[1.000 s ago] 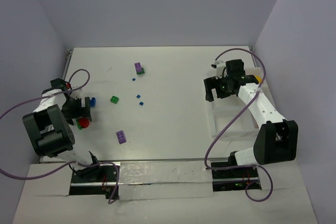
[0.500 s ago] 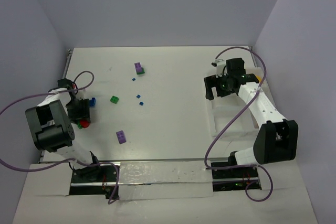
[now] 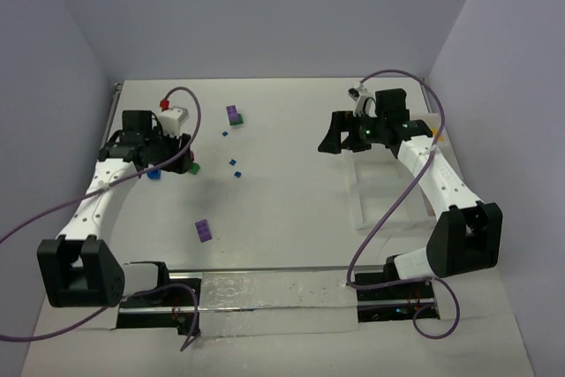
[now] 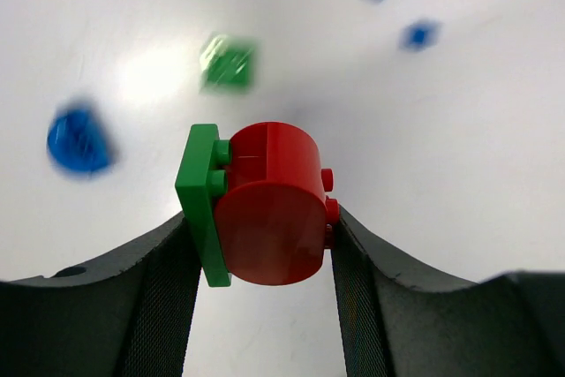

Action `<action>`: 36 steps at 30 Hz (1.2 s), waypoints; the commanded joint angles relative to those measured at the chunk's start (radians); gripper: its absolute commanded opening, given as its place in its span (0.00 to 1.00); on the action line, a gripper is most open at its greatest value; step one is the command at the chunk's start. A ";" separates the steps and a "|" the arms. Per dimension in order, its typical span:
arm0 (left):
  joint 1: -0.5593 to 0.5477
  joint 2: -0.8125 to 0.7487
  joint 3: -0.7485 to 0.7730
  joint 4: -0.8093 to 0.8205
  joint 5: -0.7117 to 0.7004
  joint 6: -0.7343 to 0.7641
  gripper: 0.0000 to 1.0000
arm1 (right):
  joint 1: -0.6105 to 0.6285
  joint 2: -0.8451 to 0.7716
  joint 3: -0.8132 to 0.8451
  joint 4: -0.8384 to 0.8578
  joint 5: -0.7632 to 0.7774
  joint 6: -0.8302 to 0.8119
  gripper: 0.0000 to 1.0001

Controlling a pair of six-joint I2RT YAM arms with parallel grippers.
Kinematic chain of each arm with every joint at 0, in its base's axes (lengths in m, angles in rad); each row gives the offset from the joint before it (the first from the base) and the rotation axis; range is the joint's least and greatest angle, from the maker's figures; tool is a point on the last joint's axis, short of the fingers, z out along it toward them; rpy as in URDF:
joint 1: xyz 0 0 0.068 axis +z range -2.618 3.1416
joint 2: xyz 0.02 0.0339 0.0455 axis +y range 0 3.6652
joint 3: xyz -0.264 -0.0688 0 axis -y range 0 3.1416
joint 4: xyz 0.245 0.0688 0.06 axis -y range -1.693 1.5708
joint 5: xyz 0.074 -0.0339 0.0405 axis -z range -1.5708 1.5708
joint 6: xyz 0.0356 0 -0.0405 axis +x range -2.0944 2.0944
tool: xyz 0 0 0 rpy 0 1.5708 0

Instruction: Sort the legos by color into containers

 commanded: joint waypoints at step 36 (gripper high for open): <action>-0.741 -0.126 0.119 0.374 -0.174 -0.046 0.00 | 0.420 0.135 0.210 0.244 -0.171 0.353 1.00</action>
